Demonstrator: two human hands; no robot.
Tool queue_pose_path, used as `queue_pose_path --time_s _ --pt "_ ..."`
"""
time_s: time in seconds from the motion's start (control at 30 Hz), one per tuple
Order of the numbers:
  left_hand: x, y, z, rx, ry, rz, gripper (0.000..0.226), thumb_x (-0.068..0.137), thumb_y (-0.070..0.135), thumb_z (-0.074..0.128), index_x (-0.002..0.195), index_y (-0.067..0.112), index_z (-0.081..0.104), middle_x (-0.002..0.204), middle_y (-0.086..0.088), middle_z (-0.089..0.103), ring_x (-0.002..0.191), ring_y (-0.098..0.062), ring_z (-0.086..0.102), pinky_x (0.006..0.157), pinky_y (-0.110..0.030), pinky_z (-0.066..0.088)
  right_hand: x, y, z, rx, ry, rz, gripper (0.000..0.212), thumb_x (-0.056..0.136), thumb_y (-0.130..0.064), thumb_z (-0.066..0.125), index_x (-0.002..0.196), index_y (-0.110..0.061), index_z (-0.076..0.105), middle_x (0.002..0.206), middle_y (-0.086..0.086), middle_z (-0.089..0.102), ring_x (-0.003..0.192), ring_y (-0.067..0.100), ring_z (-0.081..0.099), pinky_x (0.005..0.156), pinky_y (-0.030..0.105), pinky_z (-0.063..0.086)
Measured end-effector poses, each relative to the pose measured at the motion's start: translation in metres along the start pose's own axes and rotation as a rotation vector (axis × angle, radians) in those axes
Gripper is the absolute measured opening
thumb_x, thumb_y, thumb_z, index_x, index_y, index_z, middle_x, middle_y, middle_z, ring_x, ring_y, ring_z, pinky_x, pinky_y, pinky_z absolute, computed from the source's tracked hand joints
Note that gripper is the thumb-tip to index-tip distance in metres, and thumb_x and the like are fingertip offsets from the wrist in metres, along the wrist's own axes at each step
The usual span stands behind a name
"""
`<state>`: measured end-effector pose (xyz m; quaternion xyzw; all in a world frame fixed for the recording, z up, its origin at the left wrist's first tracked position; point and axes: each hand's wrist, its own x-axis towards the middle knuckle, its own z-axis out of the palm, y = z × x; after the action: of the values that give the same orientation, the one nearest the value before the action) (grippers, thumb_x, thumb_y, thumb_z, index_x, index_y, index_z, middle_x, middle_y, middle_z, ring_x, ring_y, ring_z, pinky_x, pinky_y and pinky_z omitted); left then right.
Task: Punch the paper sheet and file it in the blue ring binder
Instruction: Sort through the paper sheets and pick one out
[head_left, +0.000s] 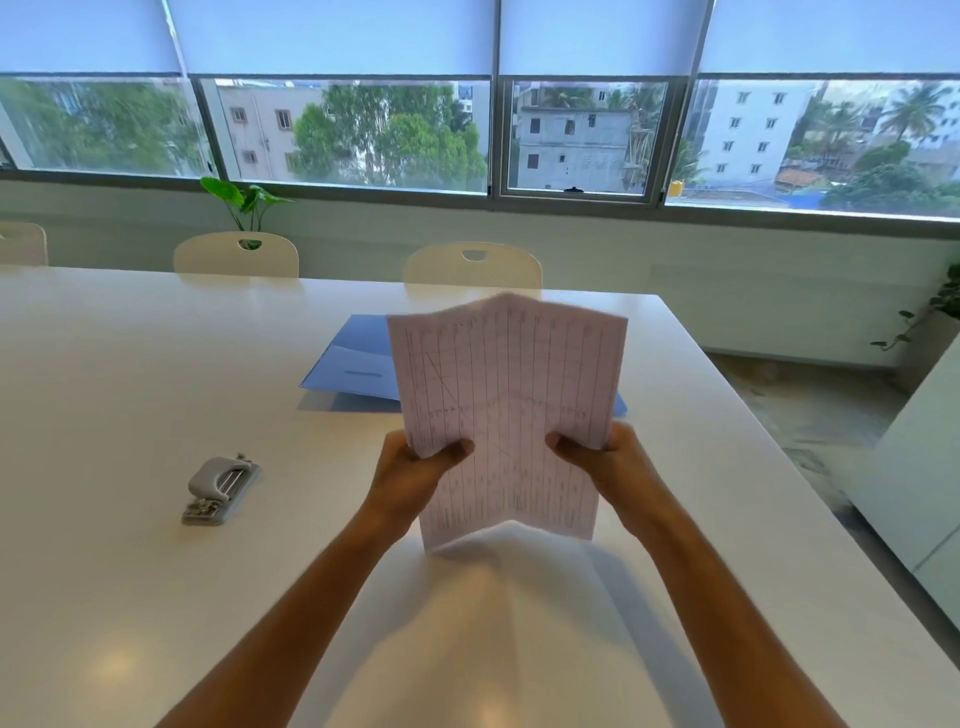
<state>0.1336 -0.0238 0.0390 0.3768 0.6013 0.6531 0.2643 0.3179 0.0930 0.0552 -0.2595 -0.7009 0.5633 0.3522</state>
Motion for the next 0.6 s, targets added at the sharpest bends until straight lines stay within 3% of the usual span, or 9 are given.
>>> queue_pose_path --time_s 0.07,0.17,0.27,0.33,0.4,0.5,0.6 --pt "0.000 -0.007 -0.001 -0.036 0.045 -0.069 0.011 0.084 0.006 0.068 0.083 0.018 0.069 0.076 0.007 0.074 0.085 -0.028 0.068 0.074 -0.041 0.057 -0.001 0.012 0.002 0.004 0.018 0.083 0.005 0.087 -0.019 0.067 0.089 -0.018 0.071 0.093 0.003 0.074 0.095 0.028 0.068 0.075 0.034 0.058" --pt "0.001 -0.007 -0.003 -0.105 0.098 -0.106 0.007 0.080 0.011 0.073 0.084 0.015 0.070 0.078 0.002 0.075 0.083 -0.032 0.069 0.069 -0.041 0.057 -0.003 0.024 0.000 0.010 0.068 0.159 0.009 0.085 -0.022 0.069 0.085 -0.014 0.073 0.085 0.001 0.076 0.086 0.026 0.071 0.063 0.024 0.058" --pt "0.005 -0.001 -0.005 -0.255 0.165 -0.162 0.018 0.078 0.012 0.074 0.093 0.009 0.067 0.093 -0.008 0.072 0.089 -0.033 0.068 0.075 -0.048 0.056 -0.006 0.032 -0.006 0.058 -0.002 0.223 0.037 0.069 -0.035 0.081 0.093 -0.008 0.074 0.089 0.010 0.076 0.087 0.029 0.072 0.073 0.034 0.060" --pt "0.008 0.000 -0.006 -0.388 0.211 -0.214 0.021 0.081 0.007 0.071 0.101 0.005 0.064 0.100 -0.013 0.071 0.094 -0.035 0.066 0.083 -0.054 0.053 -0.009 0.038 -0.006 0.209 -0.044 0.262 0.052 0.061 -0.031 0.083 0.101 -0.001 0.070 0.097 0.020 0.074 0.092 0.033 0.071 0.083 0.041 0.058" --pt "0.008 -0.002 -0.007 -0.520 0.235 -0.256 0.022 0.082 0.004 0.068 0.103 0.006 0.063 0.099 -0.013 0.072 0.097 -0.036 0.065 0.086 -0.056 0.051 -0.013 0.045 -0.001 0.473 -0.042 0.273 0.043 0.064 -0.016 0.085 0.097 0.004 0.068 0.101 0.025 0.071 0.092 0.036 0.070 0.085 0.045 0.057" --pt "0.002 -0.005 -0.003 -0.681 0.222 -0.292 0.024 0.079 0.005 0.067 0.102 0.010 0.063 0.089 -0.007 0.076 0.097 -0.034 0.064 0.082 -0.054 0.052 -0.015 0.049 0.012 0.737 -0.031 0.231 0.048 0.043 -0.023 0.096 0.079 -0.001 0.073 0.095 0.022 0.073 0.083 0.032 0.072 0.073 0.044 0.059" --pt "-0.005 -0.010 0.005 -0.733 0.183 -0.305 0.035 0.073 0.011 0.069 0.108 0.010 0.063 0.097 -0.010 0.075 0.099 -0.034 0.066 0.081 -0.053 0.053 -0.017 0.046 0.031 0.729 0.020 0.207 0.041 0.059 -0.009 0.087 0.095 0.000 0.071 0.099 0.022 0.071 0.083 0.030 0.071 0.068 0.042 0.059"
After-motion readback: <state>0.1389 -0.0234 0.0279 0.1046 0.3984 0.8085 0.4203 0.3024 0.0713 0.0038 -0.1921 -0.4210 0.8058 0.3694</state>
